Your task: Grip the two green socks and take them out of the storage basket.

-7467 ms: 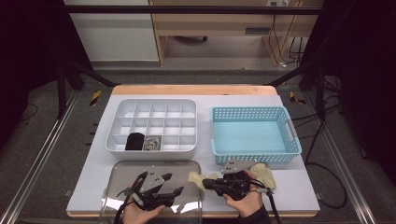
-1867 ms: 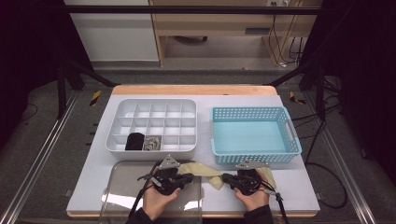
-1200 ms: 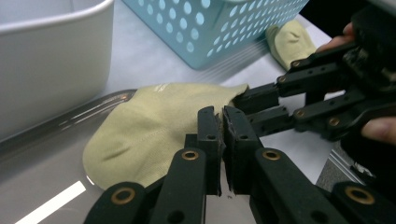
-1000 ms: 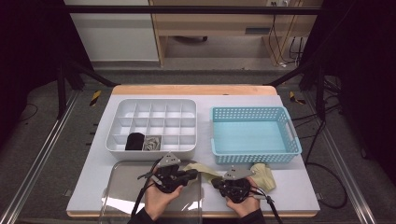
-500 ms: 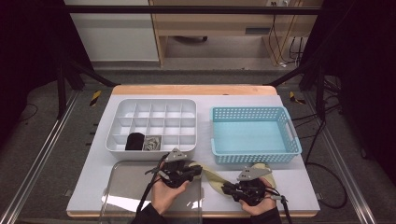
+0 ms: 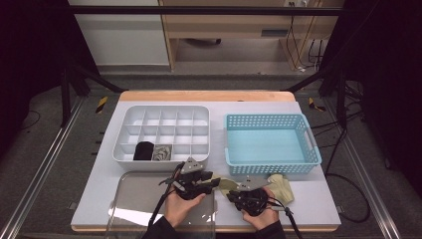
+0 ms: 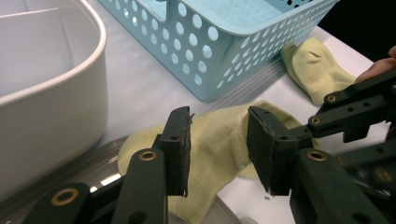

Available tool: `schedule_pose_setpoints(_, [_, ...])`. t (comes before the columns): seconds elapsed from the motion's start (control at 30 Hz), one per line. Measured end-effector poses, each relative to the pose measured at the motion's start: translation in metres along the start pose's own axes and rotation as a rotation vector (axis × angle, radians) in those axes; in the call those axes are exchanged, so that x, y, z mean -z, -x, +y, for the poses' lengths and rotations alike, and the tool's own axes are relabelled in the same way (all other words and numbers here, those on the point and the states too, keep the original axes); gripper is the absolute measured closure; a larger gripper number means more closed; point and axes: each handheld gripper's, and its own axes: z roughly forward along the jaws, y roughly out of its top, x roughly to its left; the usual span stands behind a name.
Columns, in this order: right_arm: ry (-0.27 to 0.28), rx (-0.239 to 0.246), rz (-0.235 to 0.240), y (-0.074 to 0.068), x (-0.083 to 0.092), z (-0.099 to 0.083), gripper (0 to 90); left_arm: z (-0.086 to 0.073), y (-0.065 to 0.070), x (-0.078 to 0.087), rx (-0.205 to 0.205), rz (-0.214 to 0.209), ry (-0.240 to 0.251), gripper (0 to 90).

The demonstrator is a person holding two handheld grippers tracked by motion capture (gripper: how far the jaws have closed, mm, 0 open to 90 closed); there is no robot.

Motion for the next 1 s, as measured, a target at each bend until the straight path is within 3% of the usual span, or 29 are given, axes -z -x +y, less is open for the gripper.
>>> schedule_pose_setpoints(0.1, [-0.001,-0.005,0.014,0.001,0.001,-0.001,88.7,-0.005,-0.001,0.009,-0.007,0.001,0.009,55.9])
schedule_pose_setpoints(0.13, [-0.019,-0.024,0.046,0.002,0.005,-0.001,88.9,-0.008,-0.002,0.015,-0.006,0.0,0.018,54.9])
schedule_pose_setpoints(0.17, [-0.019,-0.024,0.046,0.002,0.005,-0.001,88.9,-0.008,-0.002,0.015,-0.006,0.0,0.018,54.5])
schedule_pose_setpoints(0.2, [-0.029,-0.03,0.096,0.004,0.01,-0.002,88.9,-0.011,-0.003,0.019,-0.008,-0.002,0.019,54.1])
schedule_pose_setpoints(0.27, [-0.052,-0.021,0.114,0.005,0.016,-0.005,88.7,-0.014,-0.004,0.025,-0.008,0.0,0.02,53.8])
schedule_pose_setpoints(0.4, [-0.061,-0.018,0.126,0.008,0.026,-0.012,86.8,-0.022,-0.009,0.038,-0.008,0.012,0.025,53.5])
schedule_pose_setpoints(0.5, [-0.052,-0.022,0.132,0.008,0.031,-0.015,79.4,-0.029,-0.014,0.049,-0.004,0.025,0.033,53.5])
schedule_pose_setpoints(0.57, [0.001,-0.004,0.118,0.004,0.034,-0.01,77.1,-0.036,-0.019,0.057,0.0,0.047,0.04,53.7])
schedule_pose_setpoints(0.63, [0.021,0.007,0.112,0.003,0.034,-0.008,76.2,-0.04,-0.021,0.06,0.003,0.058,0.039,54.0])
schedule_pose_setpoints(0.7, [0.105,0.026,0.087,-0.003,0.036,-0.002,73.8,-0.043,-0.024,0.062,0.005,0.067,0.037,55.0])
schedule_pose_setpoints(0.8, [0.128,0.045,0.067,-0.005,0.036,0.001,72.8,-0.048,-0.028,0.064,0.007,0.087,0.036,55.8])
schedule_pose_setpoints(0.93, [0.098,0.068,0.034,-0.003,0.026,0.007,74.7,-0.051,-0.029,0.066,0.0,0.095,0.036,57.2])
schedule_pose_setpoints(1.0, [0.085,0.066,-0.003,0.001,0.018,0.012,79.8,-0.052,-0.029,0.065,-0.006,0.09,0.032,57.8])
